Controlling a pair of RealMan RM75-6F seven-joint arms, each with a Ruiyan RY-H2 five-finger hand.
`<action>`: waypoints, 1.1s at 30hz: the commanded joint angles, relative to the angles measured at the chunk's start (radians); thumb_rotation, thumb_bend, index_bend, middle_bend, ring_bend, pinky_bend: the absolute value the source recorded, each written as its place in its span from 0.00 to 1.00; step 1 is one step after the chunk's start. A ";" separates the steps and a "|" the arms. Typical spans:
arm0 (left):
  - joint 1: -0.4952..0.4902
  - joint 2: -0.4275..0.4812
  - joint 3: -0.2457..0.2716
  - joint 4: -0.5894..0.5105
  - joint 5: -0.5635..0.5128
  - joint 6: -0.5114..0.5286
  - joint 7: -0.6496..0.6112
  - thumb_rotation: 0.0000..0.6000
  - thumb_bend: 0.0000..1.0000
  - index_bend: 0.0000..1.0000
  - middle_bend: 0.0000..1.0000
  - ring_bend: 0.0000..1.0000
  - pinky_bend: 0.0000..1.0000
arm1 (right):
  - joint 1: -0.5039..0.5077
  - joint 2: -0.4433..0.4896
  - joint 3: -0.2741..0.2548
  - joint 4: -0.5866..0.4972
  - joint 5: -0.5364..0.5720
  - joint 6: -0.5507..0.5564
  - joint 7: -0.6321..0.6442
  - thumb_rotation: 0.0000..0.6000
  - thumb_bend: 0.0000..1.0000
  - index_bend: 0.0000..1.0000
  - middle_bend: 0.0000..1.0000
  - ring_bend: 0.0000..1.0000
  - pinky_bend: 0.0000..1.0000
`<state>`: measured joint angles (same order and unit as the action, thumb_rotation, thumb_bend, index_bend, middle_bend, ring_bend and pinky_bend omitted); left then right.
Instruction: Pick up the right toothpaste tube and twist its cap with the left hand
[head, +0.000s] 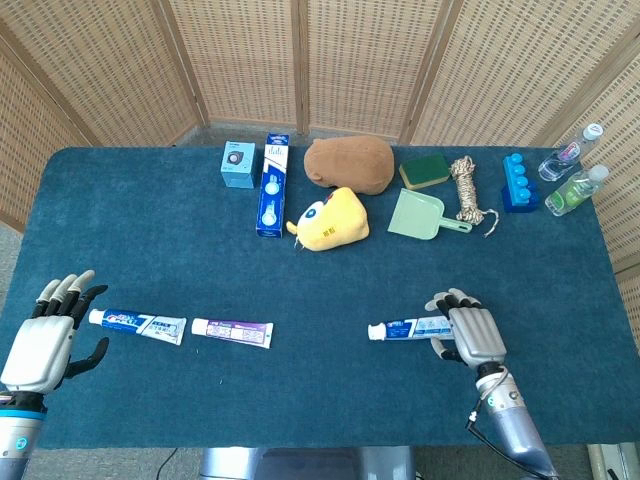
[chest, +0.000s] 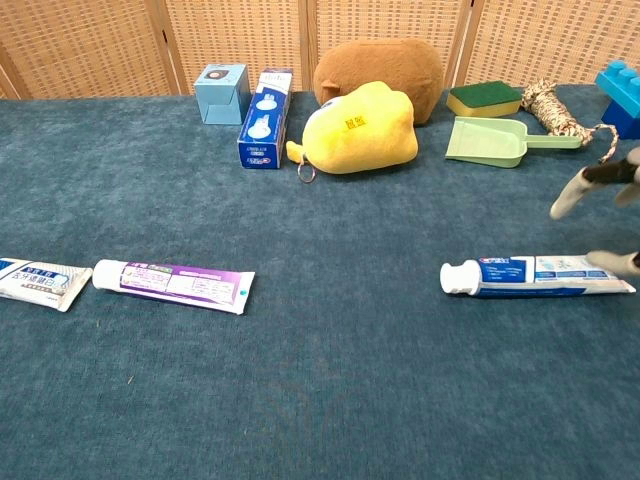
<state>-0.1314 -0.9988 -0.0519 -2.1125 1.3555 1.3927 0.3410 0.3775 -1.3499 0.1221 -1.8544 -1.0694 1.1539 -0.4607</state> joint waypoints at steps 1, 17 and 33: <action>-0.005 0.000 -0.001 0.002 -0.004 -0.004 -0.001 1.00 0.33 0.15 0.07 0.00 0.00 | 0.009 -0.019 -0.011 0.022 0.004 -0.004 -0.011 1.00 0.35 0.32 0.24 0.12 0.20; -0.006 -0.004 0.009 0.003 -0.004 0.007 -0.004 1.00 0.33 0.15 0.06 0.00 0.00 | 0.048 -0.074 -0.020 0.081 0.096 -0.003 -0.099 1.00 0.30 0.30 0.23 0.11 0.20; -0.006 0.001 0.013 0.009 0.000 0.014 -0.020 1.00 0.33 0.15 0.05 0.00 0.00 | 0.085 -0.122 -0.017 0.150 0.157 -0.031 -0.100 1.00 0.31 0.33 0.23 0.11 0.20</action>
<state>-0.1374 -0.9977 -0.0386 -2.1029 1.3555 1.4063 0.3209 0.4617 -1.4712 0.1057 -1.7046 -0.9129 1.1235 -0.5614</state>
